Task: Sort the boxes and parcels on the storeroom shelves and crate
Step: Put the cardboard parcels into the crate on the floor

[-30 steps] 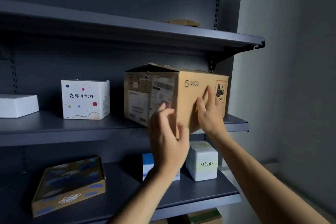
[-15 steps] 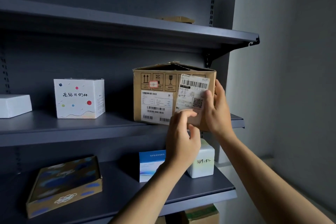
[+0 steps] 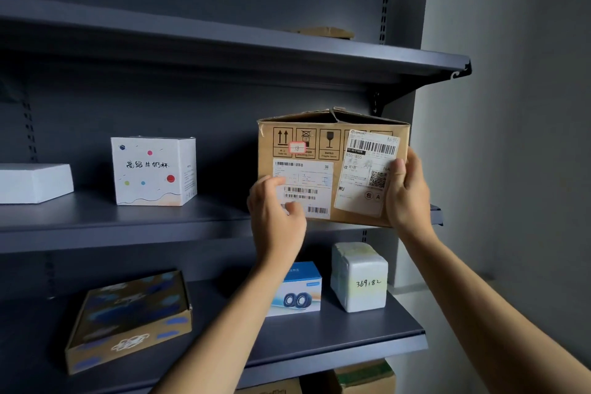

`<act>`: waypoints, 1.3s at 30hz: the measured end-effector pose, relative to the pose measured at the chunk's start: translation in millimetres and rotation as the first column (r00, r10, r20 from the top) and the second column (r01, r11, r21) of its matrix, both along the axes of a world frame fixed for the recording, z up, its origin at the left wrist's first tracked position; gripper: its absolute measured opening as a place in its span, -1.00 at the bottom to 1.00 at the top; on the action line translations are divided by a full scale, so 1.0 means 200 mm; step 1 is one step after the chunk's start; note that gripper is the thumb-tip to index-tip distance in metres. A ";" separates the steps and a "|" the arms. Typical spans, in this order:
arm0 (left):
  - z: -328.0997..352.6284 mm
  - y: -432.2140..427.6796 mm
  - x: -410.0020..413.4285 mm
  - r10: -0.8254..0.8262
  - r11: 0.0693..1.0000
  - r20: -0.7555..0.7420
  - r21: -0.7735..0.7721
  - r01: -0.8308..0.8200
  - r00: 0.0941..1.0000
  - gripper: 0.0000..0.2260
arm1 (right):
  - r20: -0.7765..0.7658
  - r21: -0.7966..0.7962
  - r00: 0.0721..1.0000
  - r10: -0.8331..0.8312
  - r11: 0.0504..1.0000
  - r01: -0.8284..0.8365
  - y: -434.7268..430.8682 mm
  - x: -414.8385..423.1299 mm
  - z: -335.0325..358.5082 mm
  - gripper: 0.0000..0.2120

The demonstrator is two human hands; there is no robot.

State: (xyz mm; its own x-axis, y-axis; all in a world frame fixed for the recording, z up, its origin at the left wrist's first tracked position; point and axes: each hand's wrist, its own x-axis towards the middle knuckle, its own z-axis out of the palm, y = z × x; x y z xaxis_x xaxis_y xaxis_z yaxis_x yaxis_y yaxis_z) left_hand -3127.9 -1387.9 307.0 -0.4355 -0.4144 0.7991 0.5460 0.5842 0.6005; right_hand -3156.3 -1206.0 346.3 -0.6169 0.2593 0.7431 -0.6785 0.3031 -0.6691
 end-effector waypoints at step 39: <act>0.22 -0.42 0.06 -0.119 0.986 0.222 0.137 0.090 0.968 -0.39 | 0.299 -0.033 0.953 -0.041 0.998 0.054 -0.03 -0.23 0.14 -0.45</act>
